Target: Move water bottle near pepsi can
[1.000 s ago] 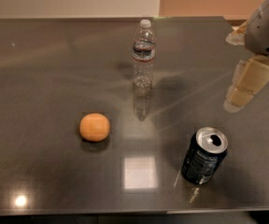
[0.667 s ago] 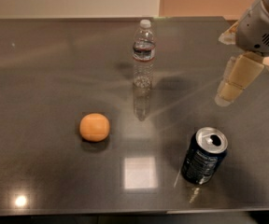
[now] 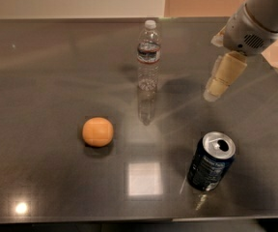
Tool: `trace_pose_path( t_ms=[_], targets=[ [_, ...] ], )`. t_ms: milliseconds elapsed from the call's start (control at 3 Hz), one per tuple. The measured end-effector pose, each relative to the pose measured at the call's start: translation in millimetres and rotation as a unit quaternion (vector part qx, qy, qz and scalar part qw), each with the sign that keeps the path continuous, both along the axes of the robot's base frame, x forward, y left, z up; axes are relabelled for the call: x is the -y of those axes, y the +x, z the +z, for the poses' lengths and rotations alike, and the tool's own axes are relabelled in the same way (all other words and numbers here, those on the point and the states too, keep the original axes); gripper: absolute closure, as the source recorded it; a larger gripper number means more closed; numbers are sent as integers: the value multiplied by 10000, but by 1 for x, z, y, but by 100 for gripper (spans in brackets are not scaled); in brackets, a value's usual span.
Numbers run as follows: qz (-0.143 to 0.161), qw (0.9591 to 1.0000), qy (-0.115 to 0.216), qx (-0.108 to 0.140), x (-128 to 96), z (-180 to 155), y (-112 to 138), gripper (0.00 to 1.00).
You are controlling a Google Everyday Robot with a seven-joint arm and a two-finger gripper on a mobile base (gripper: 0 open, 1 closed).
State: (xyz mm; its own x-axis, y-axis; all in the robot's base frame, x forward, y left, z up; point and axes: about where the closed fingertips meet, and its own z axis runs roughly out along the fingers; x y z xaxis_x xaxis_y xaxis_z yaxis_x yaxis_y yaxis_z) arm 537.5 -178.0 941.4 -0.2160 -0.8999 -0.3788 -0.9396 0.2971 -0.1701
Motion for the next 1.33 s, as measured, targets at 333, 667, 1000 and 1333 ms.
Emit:
trace_pose_path(
  t_ms=[333, 667, 1000, 1333],
  targets=[
    [24, 9999, 150, -65, -13, -10, 16, 0],
    [26, 9994, 316, -132, -27, -18, 30, 0],
    [-88, 9983, 555, -175, -41, -20, 50, 0],
    [-262, 9967, 759, -145, -53, -21, 72, 0]
  ],
)
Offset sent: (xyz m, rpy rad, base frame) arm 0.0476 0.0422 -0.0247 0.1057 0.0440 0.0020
